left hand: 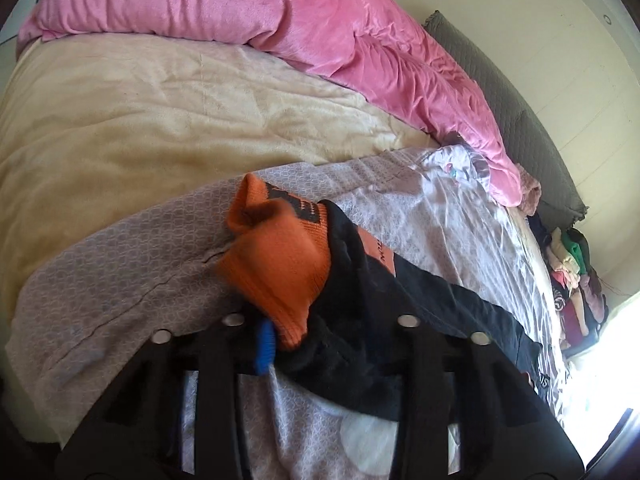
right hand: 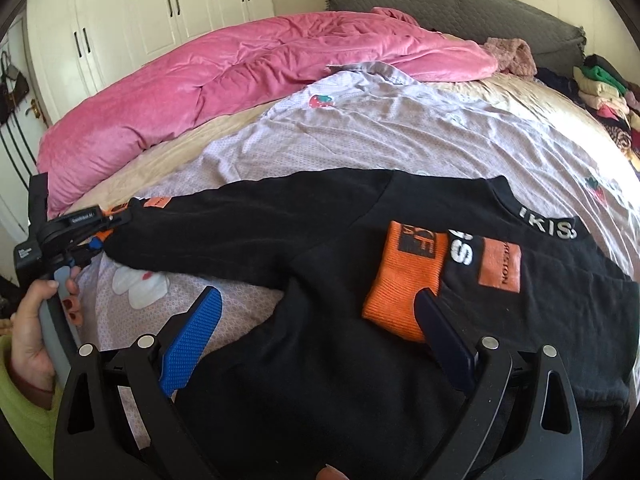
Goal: Fold small clothes
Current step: 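Grasp the orange cuff with the left gripper and lift it, then carry the sleeve across the sweatshirt body with the left gripper and release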
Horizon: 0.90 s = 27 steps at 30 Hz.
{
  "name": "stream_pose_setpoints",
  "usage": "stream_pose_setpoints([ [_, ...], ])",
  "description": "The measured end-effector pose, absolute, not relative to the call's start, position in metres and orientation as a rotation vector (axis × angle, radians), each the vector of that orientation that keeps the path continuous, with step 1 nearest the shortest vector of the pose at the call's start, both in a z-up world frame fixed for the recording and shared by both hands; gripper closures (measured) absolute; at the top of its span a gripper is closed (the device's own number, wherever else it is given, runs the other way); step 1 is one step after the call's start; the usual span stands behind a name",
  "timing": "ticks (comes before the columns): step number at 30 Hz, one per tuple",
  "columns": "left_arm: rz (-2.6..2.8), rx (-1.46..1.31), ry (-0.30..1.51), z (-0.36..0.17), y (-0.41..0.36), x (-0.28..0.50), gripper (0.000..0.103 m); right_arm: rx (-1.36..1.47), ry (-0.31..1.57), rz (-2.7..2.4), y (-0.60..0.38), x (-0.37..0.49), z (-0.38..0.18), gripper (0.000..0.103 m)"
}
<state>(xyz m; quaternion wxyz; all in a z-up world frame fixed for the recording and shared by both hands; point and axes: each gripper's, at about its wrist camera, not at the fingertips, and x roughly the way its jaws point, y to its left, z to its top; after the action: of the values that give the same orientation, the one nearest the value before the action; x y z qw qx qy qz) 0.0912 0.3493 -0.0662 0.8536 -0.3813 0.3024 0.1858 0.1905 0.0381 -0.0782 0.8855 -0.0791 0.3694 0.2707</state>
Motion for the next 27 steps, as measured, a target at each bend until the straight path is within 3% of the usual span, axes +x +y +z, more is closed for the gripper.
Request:
stream_pose_setpoints([
  [2, 0.385, -0.805, 0.605, -0.063, 0.35, 0.088, 0.089, -0.144, 0.768, 0.556, 0.032, 0.19, -0.078, 0.007],
  [4, 0.371, -0.783, 0.563, -0.053, 0.346, 0.083, 0.092, -0.125, 0.771, 0.549, 0.025, 0.188, -0.078, 0.007],
  [18, 0.18, -0.583, 0.421, 0.023, 0.261, 0.079, 0.095, -0.01, 0.771, 0.44, -0.051, 0.185, -0.073, 0.007],
  [27, 0.019, -0.49, 0.428, 0.045, 0.191, 0.091, 0.098, 0.063, 0.749, 0.36, -0.109, 0.181, -0.067, 0.007],
])
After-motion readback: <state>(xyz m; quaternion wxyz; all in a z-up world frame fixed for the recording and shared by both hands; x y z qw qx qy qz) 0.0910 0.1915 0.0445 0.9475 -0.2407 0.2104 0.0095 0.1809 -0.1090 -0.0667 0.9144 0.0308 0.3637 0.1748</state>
